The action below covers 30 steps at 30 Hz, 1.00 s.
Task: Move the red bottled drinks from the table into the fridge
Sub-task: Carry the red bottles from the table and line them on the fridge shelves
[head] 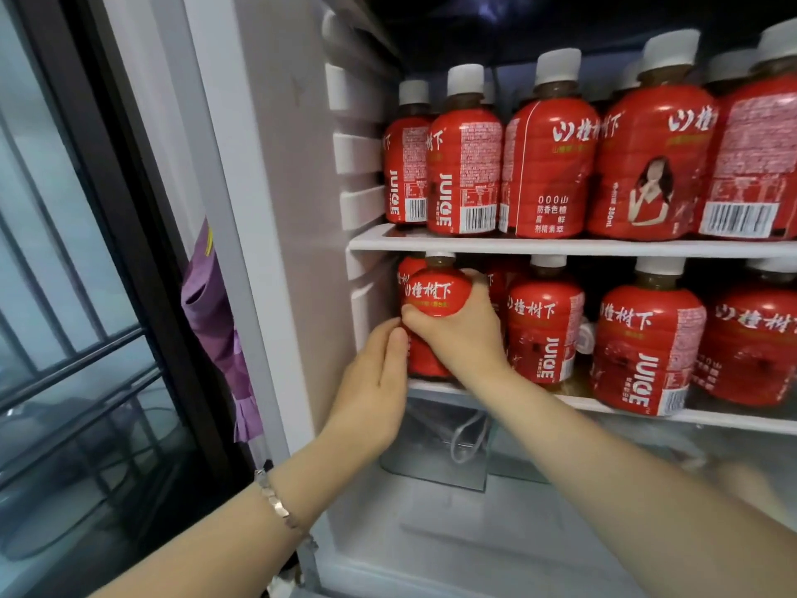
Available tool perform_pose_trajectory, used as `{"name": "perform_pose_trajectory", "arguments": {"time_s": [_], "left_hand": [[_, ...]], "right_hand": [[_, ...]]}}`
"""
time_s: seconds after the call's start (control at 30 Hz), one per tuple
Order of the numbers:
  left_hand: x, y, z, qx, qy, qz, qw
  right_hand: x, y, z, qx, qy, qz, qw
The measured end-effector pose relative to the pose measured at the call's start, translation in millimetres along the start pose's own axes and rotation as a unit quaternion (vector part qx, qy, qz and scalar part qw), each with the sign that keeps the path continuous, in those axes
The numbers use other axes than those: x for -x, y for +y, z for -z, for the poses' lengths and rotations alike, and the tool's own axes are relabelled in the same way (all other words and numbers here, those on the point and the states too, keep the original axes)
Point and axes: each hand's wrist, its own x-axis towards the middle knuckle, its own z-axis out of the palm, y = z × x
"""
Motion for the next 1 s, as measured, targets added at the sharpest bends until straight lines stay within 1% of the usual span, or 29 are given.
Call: {"name": "perform_pose_trajectory", "arguments": {"time_s": [0.03, 0.1, 0.13, 0.2, 0.23, 0.27, 0.3, 0.33, 0.37, 0.4, 0.43, 0.47, 0.5, 0.53, 0.57, 0.6, 0.63, 0.67, 0.73, 0.8, 0.83, 0.9, 0.97, 1.0], "left_hand": [[-1.8, -1.2, 0.0, 0.007, 0.011, -0.001, 1.000], [-3.9, -2.3, 0.6, 0.022, 0.028, -0.008, 0.999], [-4.4, -2.0, 1.1, 0.027, 0.029, -0.013, 0.999], [-4.2, -1.5, 1.7, 0.024, 0.024, -0.028, 0.999], [-3.7, -1.8, 1.5, 0.010, 0.021, -0.034, 0.999], [-4.4, -1.0, 1.9, -0.011, 0.023, -0.041, 0.999], [-5.9, -0.2, 2.6, -0.035, 0.026, -0.047, 0.998], [-6.9, 3.1, 3.1, -0.057, 0.028, -0.053, 0.997], [-8.7, 6.7, 4.2, -0.078, 0.025, -0.060, 0.995], [-11.0, 11.2, 3.3, -0.102, 0.014, -0.073, 0.992], [-14.3, 13.9, 2.3, -0.135, 0.005, -0.090, 0.987], [-19.0, 15.4, 0.1, -0.180, -0.006, -0.109, 0.977], [-23.9, 17.1, -5.3, -0.231, -0.020, -0.123, 0.965], [-30.1, 16.4, -9.2, -0.290, -0.037, -0.127, 0.948], [-33.5, 16.5, -17.3, -0.346, -0.058, -0.118, 0.929], [-38.4, 15.1, -20.5, -0.396, -0.074, -0.097, 0.910], [-41.5, 15.4, -25.5, -0.432, -0.085, -0.079, 0.894], [-44.1, 13.4, -27.5, -0.463, -0.091, -0.069, 0.879], [-47.4, 13.8, -32.7, -0.497, -0.099, -0.069, 0.859], [-53.7, 17.0, -33.7, -0.484, -0.107, -0.060, 0.866], [-57.6, 18.6, -33.9, -0.462, -0.113, -0.053, 0.878], [-62.9, 22.2, -31.4, -0.380, -0.109, -0.044, 0.917], [-60.2, 22.9, -26.5, -0.261, -0.068, -0.044, 0.962], [-55.3, 22.0, -23.3, -0.210, -0.041, -0.045, 0.976]], "right_hand": [[-1.1, 4.4, -5.2, -0.002, 0.015, 0.011, 1.000], [-2.8, 12.2, -13.7, 0.009, 0.018, 0.041, 0.999], [-4.3, 13.6, -16.3, 0.034, 0.011, 0.050, 0.998], [-14.5, 13.7, -18.5, 0.138, -0.012, 0.032, 0.990], [-20.9, 13.3, -17.7, 0.208, -0.044, 0.002, 0.977], [-26.3, 10.7, -15.5, 0.289, -0.093, -0.031, 0.952], [-28.0, 8.8, -12.5, 0.363, -0.149, -0.060, 0.918], [-24.6, 7.4, -6.4, 0.408, -0.192, -0.071, 0.890], [-17.7, 7.8, 0.5, 0.412, -0.205, -0.039, 0.887], [-9.3, 9.2, 9.3, 0.415, -0.205, 0.018, 0.886], [2.4, 11.5, 16.9, 0.401, -0.172, 0.083, 0.896], [15.4, 13.0, 24.5, 0.368, -0.105, 0.142, 0.913], [27.5, 13.9, 34.2, 0.344, -0.018, 0.199, 0.917], [36.0, 15.6, 39.6, 0.336, 0.069, 0.249, 0.906], [43.1, 19.2, 48.8, 0.342, 0.138, 0.267, 0.890], [44.9, 22.9, 51.4, 0.347, 0.178, 0.253, 0.885], [45.7, 25.5, 56.0, 0.350, 0.185, 0.216, 0.893], [45.7, 27.4, 56.6, 0.347, 0.172, 0.180, 0.904], [45.3, 24.9, 61.6, 0.350, 0.121, 0.132, 0.920], [42.4, 15.9, 64.5, 0.346, 0.083, 0.104, 0.929], [39.8, 12.4, 64.9, 0.335, 0.088, 0.098, 0.933], [36.6, 7.0, 63.5, 0.299, 0.111, 0.098, 0.943], [34.5, 4.0, 60.5, 0.241, 0.118, 0.086, 0.959], [31.4, 3.5, 59.1, 0.211, 0.111, 0.068, 0.969]]}}
